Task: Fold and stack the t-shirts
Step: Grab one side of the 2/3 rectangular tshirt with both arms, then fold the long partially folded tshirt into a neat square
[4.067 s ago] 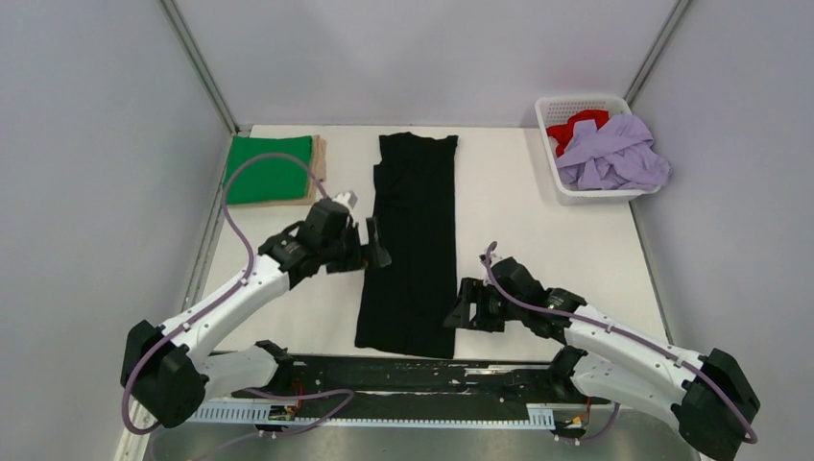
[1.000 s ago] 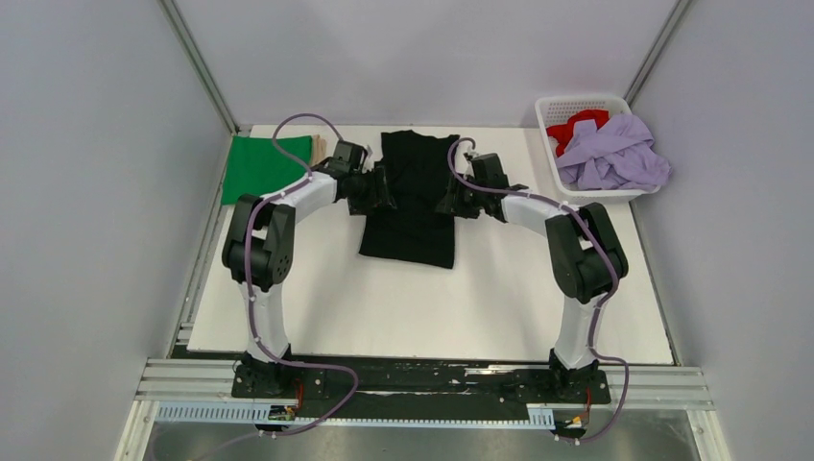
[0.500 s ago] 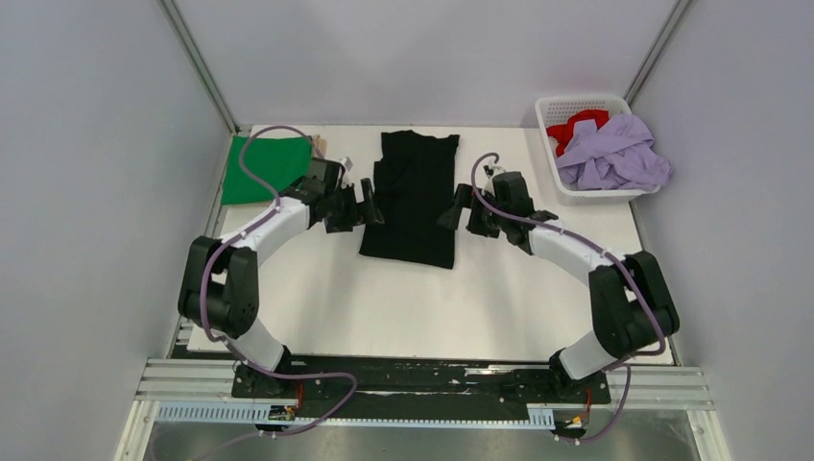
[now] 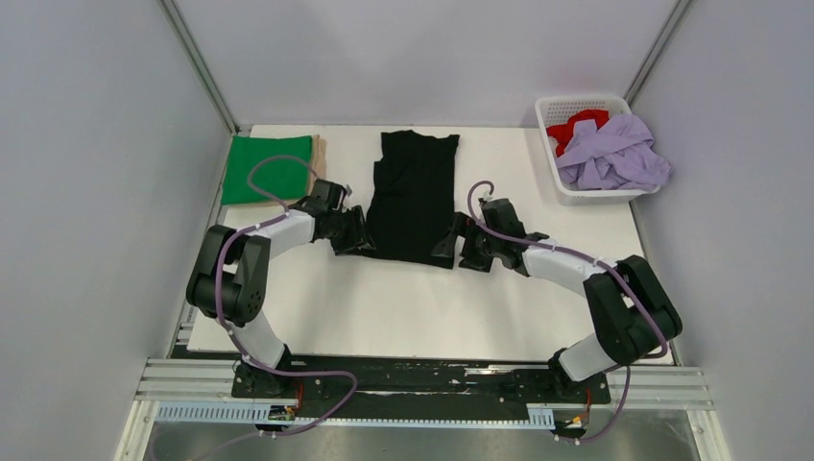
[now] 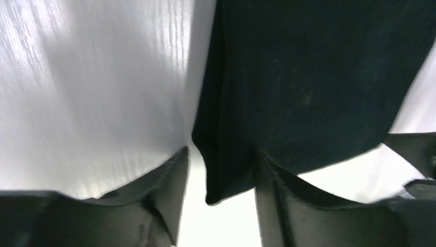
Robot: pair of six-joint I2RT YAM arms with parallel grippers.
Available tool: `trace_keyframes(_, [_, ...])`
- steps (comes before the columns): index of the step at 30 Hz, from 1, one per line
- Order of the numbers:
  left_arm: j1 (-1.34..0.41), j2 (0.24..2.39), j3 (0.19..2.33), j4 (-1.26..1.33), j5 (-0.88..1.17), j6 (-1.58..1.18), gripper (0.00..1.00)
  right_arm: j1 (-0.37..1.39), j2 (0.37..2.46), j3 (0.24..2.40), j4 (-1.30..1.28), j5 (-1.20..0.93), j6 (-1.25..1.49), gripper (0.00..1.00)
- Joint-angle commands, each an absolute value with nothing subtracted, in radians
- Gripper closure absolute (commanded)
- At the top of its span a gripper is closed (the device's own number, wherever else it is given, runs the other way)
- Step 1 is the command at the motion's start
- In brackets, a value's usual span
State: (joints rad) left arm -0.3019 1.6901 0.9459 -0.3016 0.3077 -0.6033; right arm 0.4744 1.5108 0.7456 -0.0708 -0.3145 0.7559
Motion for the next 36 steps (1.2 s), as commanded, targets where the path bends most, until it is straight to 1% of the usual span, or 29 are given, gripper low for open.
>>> trace_keyframes(1, [-0.304,1.747,0.932,-0.285,0.31,-0.611,0.52,0.5,1.532,0.741,-0.02,-0.274,0.793,0.13])
trace_keyframes(2, [-0.304,1.748,0.933,-0.284,0.317,-0.61,0.62,0.501,1.54,0.741,-0.021,-0.268,0.794,0.16])
trace_keyframes(3, [-0.304,1.751,0.932,-0.285,0.323,-0.609,0.68,0.503,1.549,0.743,-0.02,-0.268,0.796,0.19])
trace_keyframes(4, [-0.304,1.749,0.931,-0.284,0.333,-0.607,0.77,0.504,1.56,0.746,-0.017,-0.27,0.796,0.24])
trace_keyframes(5, [-0.304,1.747,0.924,-0.283,0.337,-0.607,0.81,0.507,1.571,0.749,-0.014,-0.271,0.798,0.27])
trace_keyframes(6, [-0.304,1.739,0.92,-0.282,0.337,-0.608,0.91,0.51,1.584,0.752,-0.01,-0.274,0.798,0.3])
trace_keyframes(8, [-0.304,1.728,0.908,-0.281,0.333,-0.611,1.0,0.517,1.605,0.76,-0.009,-0.265,0.798,0.39])
trace_keyframes(10, [-0.304,1.718,0.895,-0.272,0.332,-0.614,1.0,0.522,1.629,0.764,-0.009,-0.247,0.795,0.45])
trace_keyframes(14, [-0.304,1.716,0.884,-0.258,0.338,-0.616,1.0,0.524,1.678,0.767,0.043,-0.149,0.776,0.62])
trace_keyframes(17, [-0.304,1.712,0.879,-0.248,0.34,-0.616,1.0,0.526,1.706,0.765,0.078,-0.103,0.759,0.69])
trace_keyframes(20, [-0.304,1.702,0.875,-0.238,0.342,-0.619,1.0,0.527,1.726,0.765,0.095,-0.095,0.738,0.86])
trace_keyframes(21, [-0.304,1.699,0.873,-0.238,0.342,-0.62,1.0,0.53,1.724,0.759,0.106,-0.11,0.727,0.95])
trace_keyframes(22, [-0.304,1.692,0.873,-0.238,0.344,-0.622,1.0,0.534,1.715,0.751,0.119,-0.124,0.71,0.99])
trace_keyframes(26, [-0.305,1.631,0.843,-0.239,0.347,-0.625,1.0,0.576,1.657,0.706,0.163,-0.152,0.632,1.0])
trace_keyframes(29, [-0.306,1.563,0.804,-0.258,0.333,-0.633,1.0,0.599,1.592,0.661,0.152,-0.216,0.621,1.0])
trace_keyframes(32, [-0.323,1.435,0.757,-0.355,0.323,-0.637,1.0,0.654,1.479,0.622,0.074,-0.264,0.638,1.0])
trace_keyframes(36, [-0.366,1.171,0.714,-0.557,0.222,-0.66,1.0,0.755,1.287,0.59,-0.106,-0.295,0.699,1.0])
